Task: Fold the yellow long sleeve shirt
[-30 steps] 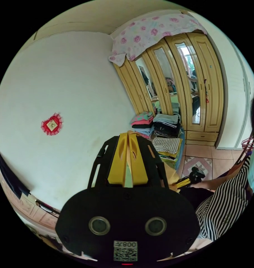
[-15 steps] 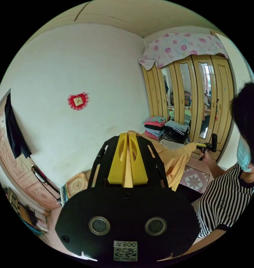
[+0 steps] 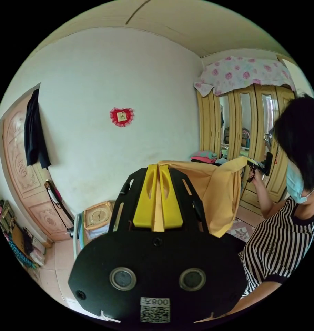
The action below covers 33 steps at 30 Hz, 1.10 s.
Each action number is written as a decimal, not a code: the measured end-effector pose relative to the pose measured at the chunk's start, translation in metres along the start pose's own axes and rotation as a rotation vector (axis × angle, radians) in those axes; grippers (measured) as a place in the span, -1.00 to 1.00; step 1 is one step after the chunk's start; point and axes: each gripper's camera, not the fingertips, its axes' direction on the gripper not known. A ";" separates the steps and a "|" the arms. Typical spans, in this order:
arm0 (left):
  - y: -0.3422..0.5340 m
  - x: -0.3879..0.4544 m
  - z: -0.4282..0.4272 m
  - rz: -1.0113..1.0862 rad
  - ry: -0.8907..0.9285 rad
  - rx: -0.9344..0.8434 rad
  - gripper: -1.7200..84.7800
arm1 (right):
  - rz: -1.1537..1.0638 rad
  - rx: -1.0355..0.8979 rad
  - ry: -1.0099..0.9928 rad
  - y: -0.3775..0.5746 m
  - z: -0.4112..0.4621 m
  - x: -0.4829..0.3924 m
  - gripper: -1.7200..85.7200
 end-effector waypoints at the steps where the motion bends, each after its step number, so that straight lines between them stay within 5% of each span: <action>1: 0.006 -0.007 0.027 -0.017 -0.001 -0.022 -0.95 | -0.001 -0.023 0.004 -0.006 0.025 0.001 -0.95; 15: 0.095 -0.135 0.442 -0.394 -0.043 -0.347 -0.95 | -0.006 -0.475 -0.039 -0.029 0.480 0.008 -0.95; 23: 0.215 -0.196 0.711 -0.742 -0.021 -0.524 -0.93 | 0.119 -0.853 -0.120 0.046 0.793 -0.002 -0.95; 28: 0.297 -0.197 0.812 -0.972 0.052 -0.529 -0.89 | 0.258 -1.031 -0.094 0.106 0.906 0.001 -0.96; 33: 0.333 -0.162 0.853 -0.979 0.098 -0.522 -0.84 | 0.316 -1.015 -0.073 0.123 0.932 0.002 -0.95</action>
